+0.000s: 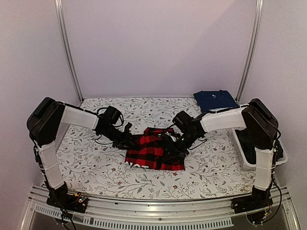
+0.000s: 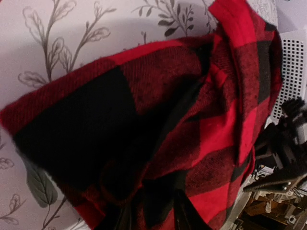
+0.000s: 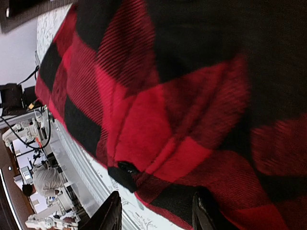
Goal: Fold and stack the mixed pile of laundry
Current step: Smooth out the square-folded shirt at the center of the board.
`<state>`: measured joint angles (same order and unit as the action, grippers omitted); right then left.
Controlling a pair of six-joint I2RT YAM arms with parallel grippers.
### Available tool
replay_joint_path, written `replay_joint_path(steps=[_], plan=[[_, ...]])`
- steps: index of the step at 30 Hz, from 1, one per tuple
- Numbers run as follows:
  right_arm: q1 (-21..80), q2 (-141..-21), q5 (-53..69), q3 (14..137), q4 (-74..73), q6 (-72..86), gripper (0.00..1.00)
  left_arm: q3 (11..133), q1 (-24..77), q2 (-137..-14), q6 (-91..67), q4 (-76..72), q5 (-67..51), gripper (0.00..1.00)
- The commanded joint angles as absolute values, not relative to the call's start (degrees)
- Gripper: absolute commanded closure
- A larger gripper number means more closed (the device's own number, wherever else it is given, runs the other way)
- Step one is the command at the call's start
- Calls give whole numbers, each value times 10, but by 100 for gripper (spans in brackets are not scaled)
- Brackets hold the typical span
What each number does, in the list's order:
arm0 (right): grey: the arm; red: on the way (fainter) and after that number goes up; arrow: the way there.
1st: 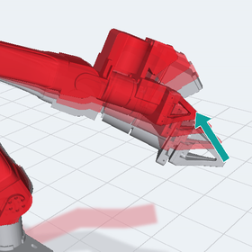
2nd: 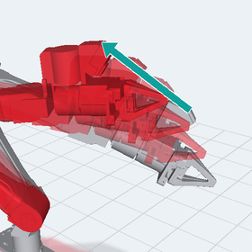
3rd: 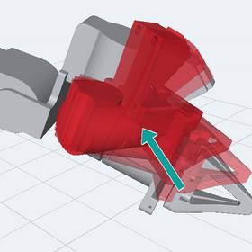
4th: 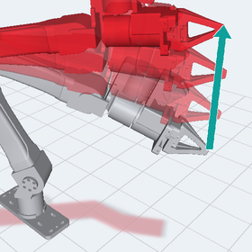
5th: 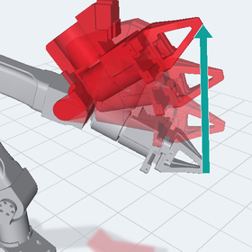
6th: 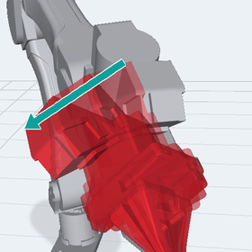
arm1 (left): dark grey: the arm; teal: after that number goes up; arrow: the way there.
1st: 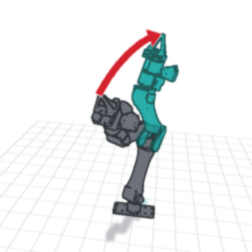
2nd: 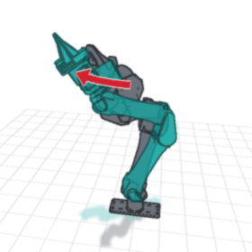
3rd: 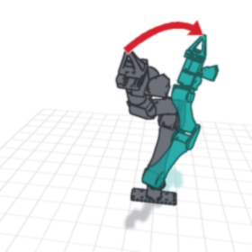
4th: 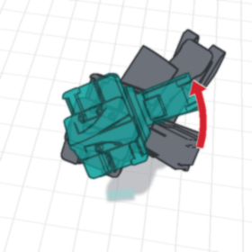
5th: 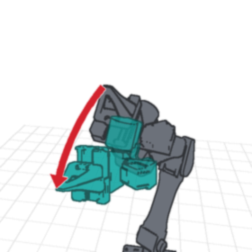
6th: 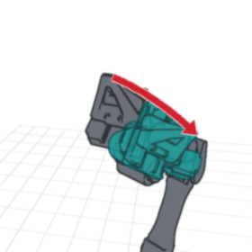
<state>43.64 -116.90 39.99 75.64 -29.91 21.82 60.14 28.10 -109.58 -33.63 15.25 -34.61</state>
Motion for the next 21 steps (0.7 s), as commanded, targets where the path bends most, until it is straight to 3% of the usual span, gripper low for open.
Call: replay_joint_path(steps=[1,8,13,21], plan=[[455,-1123,440,748,-297,217,50,618,257,-1092,-306,121,-340,68],[326,-996,433,705,-302,220,49,636,234,-1013,-247,152,-343,42],[261,-958,401,646,-301,224,51,696,236,-1059,-219,179,-335,44],[253,-1020,404,630,-262,231,51,778,254,-1150,-194,231,-295,51]])
